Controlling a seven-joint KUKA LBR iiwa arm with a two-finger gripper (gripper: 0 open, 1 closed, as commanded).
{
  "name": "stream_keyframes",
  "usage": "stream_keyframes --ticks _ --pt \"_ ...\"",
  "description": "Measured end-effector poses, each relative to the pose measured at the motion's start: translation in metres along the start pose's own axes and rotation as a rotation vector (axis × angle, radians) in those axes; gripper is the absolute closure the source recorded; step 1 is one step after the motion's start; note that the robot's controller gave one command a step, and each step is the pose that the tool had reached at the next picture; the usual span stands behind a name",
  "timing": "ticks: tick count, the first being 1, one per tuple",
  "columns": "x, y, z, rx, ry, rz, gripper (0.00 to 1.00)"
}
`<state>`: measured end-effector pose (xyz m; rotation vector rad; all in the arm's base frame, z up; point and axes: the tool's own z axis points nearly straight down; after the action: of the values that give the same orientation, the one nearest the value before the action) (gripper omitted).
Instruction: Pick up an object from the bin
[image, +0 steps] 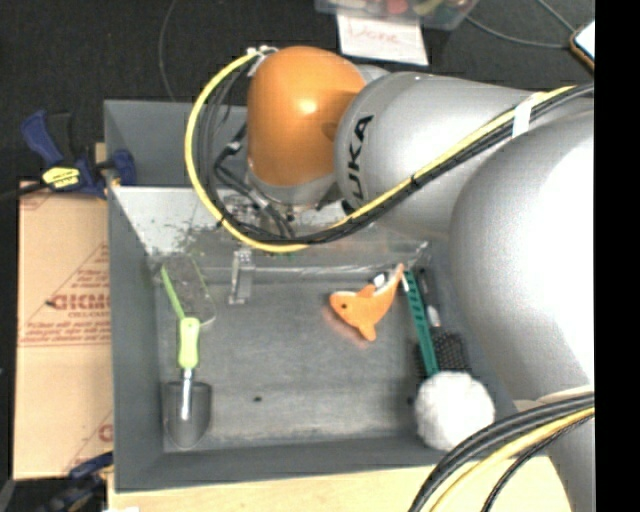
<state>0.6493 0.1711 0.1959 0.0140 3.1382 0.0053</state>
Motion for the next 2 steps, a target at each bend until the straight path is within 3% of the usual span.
stream_keyframes --ticks 1,2 --pt "0.000 0.000 0.000 0.000 0.000 0.000 0.00" --pt "0.045 -0.085 0.034 0.002 -0.001 -0.136 0.00"
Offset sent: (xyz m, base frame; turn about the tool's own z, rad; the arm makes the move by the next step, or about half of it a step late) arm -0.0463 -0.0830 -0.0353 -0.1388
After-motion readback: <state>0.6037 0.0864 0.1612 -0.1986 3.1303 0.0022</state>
